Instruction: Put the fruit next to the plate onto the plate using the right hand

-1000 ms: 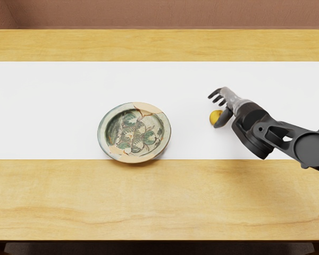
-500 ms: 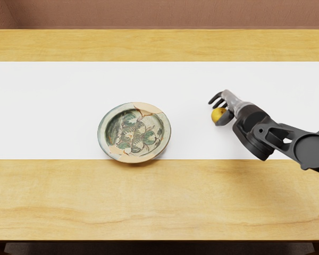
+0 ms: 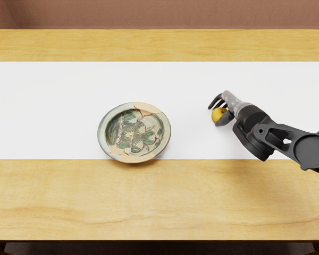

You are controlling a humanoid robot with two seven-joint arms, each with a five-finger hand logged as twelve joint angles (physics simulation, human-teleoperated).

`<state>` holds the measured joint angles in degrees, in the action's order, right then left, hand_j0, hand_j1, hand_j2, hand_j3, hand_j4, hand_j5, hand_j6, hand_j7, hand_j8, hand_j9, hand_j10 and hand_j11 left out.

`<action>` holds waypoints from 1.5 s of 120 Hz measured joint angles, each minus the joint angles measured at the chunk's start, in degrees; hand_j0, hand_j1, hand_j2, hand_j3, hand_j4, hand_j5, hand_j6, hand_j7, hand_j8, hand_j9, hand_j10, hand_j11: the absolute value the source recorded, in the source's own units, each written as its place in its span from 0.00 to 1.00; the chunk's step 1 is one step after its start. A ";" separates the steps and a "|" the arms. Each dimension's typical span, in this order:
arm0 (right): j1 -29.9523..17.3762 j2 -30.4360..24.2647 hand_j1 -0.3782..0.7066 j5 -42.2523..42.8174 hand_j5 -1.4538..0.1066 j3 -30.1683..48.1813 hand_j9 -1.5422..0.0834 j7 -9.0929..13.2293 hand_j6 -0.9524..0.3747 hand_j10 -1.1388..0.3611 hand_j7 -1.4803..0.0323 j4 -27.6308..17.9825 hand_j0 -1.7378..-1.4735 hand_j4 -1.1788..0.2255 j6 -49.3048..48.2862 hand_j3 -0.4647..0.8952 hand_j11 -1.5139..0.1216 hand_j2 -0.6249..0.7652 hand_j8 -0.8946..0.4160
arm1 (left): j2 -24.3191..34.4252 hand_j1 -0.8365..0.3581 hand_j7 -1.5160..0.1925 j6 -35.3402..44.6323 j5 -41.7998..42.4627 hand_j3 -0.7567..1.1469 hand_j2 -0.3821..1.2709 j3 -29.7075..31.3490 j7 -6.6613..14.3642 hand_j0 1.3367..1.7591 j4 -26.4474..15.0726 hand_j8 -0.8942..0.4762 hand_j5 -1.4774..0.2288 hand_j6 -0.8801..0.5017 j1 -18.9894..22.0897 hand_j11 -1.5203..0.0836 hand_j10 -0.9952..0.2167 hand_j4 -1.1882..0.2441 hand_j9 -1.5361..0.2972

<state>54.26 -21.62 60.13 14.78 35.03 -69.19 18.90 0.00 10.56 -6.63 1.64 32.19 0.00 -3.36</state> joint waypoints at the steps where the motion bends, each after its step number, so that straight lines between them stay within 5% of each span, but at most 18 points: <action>1: 0.01 0.01 0.59 -0.01 0.38 0.01 0.42 0.00 0.39 0.45 0.43 0.00 0.34 0.40 -0.01 0.34 0.39 0.46 0.44 | 0.00 0.99 0.89 0.00 0.00 0.40 0.23 0.00 0.00 0.76 0.00 0.66 0.87 0.64 0.01 0.95 0.83 0.83 0.84; 15: 0.48 0.17 0.58 -0.20 0.33 0.42 0.37 -0.01 0.33 0.40 0.38 0.01 0.34 0.36 0.00 0.34 0.34 0.59 0.40 | 0.00 0.99 0.89 0.01 0.00 0.40 0.23 0.00 0.01 0.76 0.00 0.66 0.87 0.64 -0.03 0.95 0.83 0.83 0.84; 49: 3.67 1.67 0.51 -2.22 0.24 2.04 0.30 0.03 0.30 0.40 0.31 -0.05 0.33 0.31 -0.73 0.34 0.28 0.60 0.39 | 0.00 0.99 0.89 0.00 -0.01 0.40 0.23 0.01 0.01 0.76 0.00 0.66 0.87 0.64 0.01 0.95 0.83 0.83 0.84; 108: 10.25 8.26 0.64 -6.30 0.21 2.25 0.28 0.01 0.31 0.42 0.30 -0.63 0.30 0.31 -2.58 0.34 0.27 0.86 0.40 | 0.00 0.99 0.89 0.00 -0.01 0.40 0.23 0.01 0.03 0.76 0.00 0.66 0.87 0.64 0.02 0.95 0.83 0.83 0.84; 166: 9.55 16.51 0.69 -7.01 0.24 2.06 0.31 0.00 0.36 0.47 0.31 -0.61 0.30 0.32 -3.74 0.34 0.30 0.84 0.45 | 0.00 0.99 0.89 0.00 -0.01 0.40 0.23 0.01 0.01 0.76 0.00 0.66 0.87 0.64 0.01 0.95 0.83 0.83 0.84; 180: 9.42 17.58 0.45 -6.82 0.50 2.23 0.54 -0.02 0.48 0.56 0.56 -0.57 0.30 0.51 -3.44 0.34 0.53 0.68 0.52 | 0.00 0.99 0.89 0.01 -0.01 0.40 0.23 0.01 0.01 0.76 0.00 0.66 0.87 0.64 0.02 0.95 0.83 0.83 0.84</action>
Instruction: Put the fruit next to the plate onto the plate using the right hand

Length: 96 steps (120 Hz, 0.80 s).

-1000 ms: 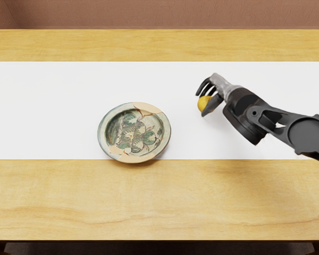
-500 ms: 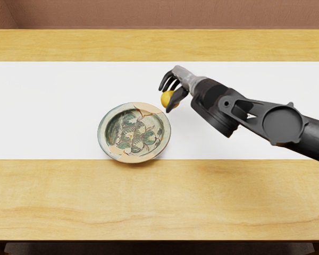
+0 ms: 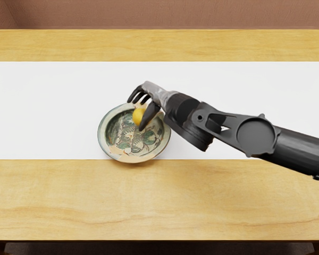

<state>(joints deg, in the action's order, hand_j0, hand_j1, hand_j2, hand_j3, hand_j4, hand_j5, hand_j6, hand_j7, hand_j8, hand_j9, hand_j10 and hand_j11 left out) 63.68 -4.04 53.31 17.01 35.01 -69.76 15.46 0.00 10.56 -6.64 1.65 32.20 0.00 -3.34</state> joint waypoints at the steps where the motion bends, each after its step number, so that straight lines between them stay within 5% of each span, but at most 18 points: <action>1: 0.00 0.04 0.43 -0.08 0.51 0.03 0.56 0.00 0.49 0.57 0.58 0.00 0.30 0.52 -0.01 0.34 0.55 0.67 0.52 | 0.00 0.99 0.89 0.01 0.00 0.40 0.23 0.00 0.00 0.76 0.00 0.66 0.87 0.64 0.00 0.95 0.83 0.83 0.84; 22: -1.27 -2.14 0.20 -9.69 0.75 9.13 0.78 -0.01 0.62 0.68 0.81 -0.09 0.30 0.70 -11.68 0.34 0.76 0.54 0.61 | 0.00 0.99 0.89 0.00 0.00 0.40 0.23 -0.01 0.00 0.76 0.00 0.66 0.87 0.64 0.00 0.95 0.83 0.83 0.84; 51: -9.17 -8.11 0.08 -30.39 0.88 28.54 0.90 -0.01 0.69 0.73 0.93 -0.18 0.30 0.80 -43.94 0.34 0.88 0.48 0.66 | 0.00 0.99 0.89 0.00 0.00 0.40 0.23 0.01 0.00 0.76 0.00 0.66 0.87 0.64 0.00 0.95 0.83 0.83 0.84; 96: -30.57 -20.55 0.04 -45.29 0.92 47.31 0.94 -0.01 0.71 0.76 0.97 -0.02 0.30 0.83 -50.29 0.34 0.92 0.45 0.68 | 0.00 0.99 0.89 -0.01 0.00 0.40 0.23 0.05 0.02 0.76 0.00 0.66 0.87 0.64 0.17 0.95 0.83 0.83 0.84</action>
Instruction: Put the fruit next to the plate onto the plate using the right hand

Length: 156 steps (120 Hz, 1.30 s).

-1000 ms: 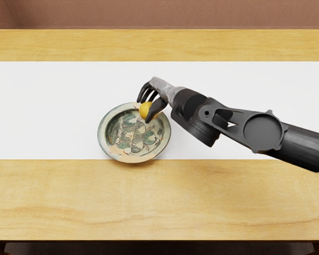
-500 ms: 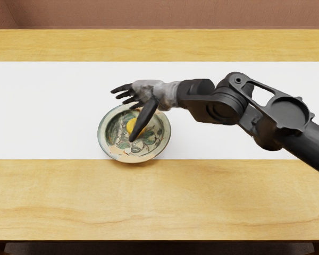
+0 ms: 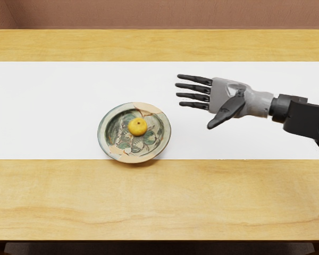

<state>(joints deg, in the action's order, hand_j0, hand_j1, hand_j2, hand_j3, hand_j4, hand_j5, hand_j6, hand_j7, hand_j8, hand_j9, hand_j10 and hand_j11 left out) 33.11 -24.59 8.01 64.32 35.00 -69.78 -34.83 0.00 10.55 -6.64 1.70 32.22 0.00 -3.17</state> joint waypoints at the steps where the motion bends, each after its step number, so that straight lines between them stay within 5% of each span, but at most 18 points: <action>1: -0.38 -0.27 0.03 -0.27 0.92 0.34 0.94 0.00 0.71 0.76 0.97 0.01 0.30 0.83 -0.01 0.34 0.92 0.45 0.68 | 0.00 0.99 0.89 0.01 0.00 0.40 0.23 0.00 0.00 0.76 0.00 0.66 0.87 0.64 0.00 0.95 0.83 0.83 0.84; 57: -6.55 -13.25 0.03 -11.15 0.93 4.97 0.95 0.00 0.72 0.76 0.98 0.68 0.30 0.84 -0.18 0.34 0.92 0.45 0.68 | 0.00 0.99 0.89 0.00 0.00 0.40 0.23 -0.05 0.01 0.76 0.00 0.66 0.87 0.64 0.00 0.95 0.83 0.83 0.84; 77: -7.46 -16.48 0.03 -15.69 0.93 5.01 0.95 0.00 0.72 0.76 0.98 4.58 0.30 0.84 -0.19 0.34 0.93 0.45 0.68 | 0.00 0.99 0.89 0.01 0.00 0.40 0.23 -0.06 0.00 0.76 0.00 0.66 0.87 0.64 0.00 0.95 0.83 0.83 0.84; 156: -8.00 -18.38 0.03 -18.24 0.93 5.02 0.95 0.00 0.72 0.76 0.98 7.89 0.30 0.84 -0.19 0.34 0.93 0.45 0.68 | 0.00 0.99 0.89 0.00 0.00 0.40 0.23 -0.06 0.03 0.76 0.00 0.66 0.87 0.64 -0.09 0.95 0.83 0.83 0.84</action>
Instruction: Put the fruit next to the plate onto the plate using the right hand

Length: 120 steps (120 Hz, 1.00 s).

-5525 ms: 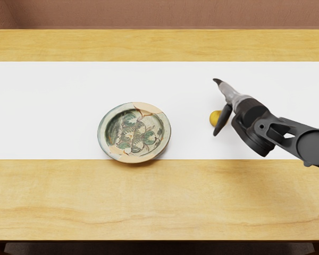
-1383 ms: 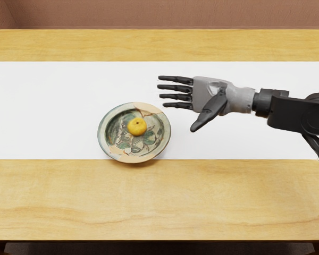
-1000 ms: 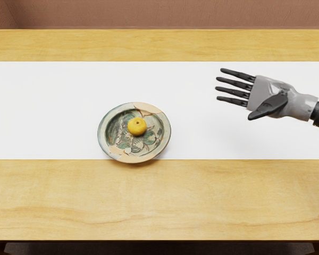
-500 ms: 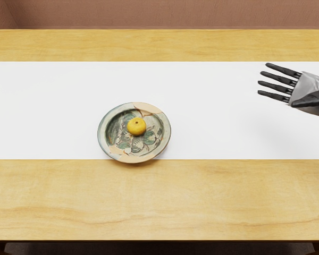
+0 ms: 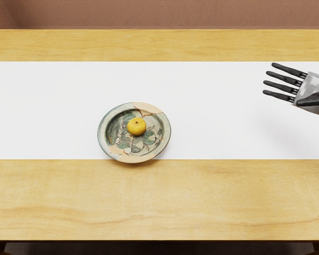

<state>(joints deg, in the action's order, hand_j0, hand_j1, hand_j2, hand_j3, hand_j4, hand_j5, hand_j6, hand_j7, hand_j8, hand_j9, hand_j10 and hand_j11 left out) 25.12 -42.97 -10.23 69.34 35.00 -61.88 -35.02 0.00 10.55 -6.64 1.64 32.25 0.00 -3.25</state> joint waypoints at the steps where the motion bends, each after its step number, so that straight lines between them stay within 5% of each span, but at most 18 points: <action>1: 0.00 0.00 0.03 0.00 0.93 0.00 0.95 0.00 0.72 0.76 0.98 0.00 0.30 0.84 0.00 0.34 0.93 0.45 0.68 | 0.00 0.99 0.89 0.00 0.00 0.40 0.23 0.00 0.00 0.76 0.00 0.66 0.87 0.64 0.00 0.95 0.83 0.83 0.84; 120: 0.00 -0.01 0.03 0.00 0.93 0.00 0.95 0.00 0.72 0.76 0.98 0.01 0.30 0.84 0.00 0.34 0.93 0.45 0.68 | 0.00 0.99 0.89 0.00 0.00 0.40 0.23 0.00 0.00 0.76 0.00 0.66 0.87 0.64 0.00 0.95 0.83 0.83 0.84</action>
<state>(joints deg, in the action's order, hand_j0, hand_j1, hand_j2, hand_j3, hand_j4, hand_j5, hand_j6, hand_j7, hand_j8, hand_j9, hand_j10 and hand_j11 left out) 25.12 -42.98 -10.23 69.34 35.00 -61.87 -35.02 0.00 10.55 -6.64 1.64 32.25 0.00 -3.25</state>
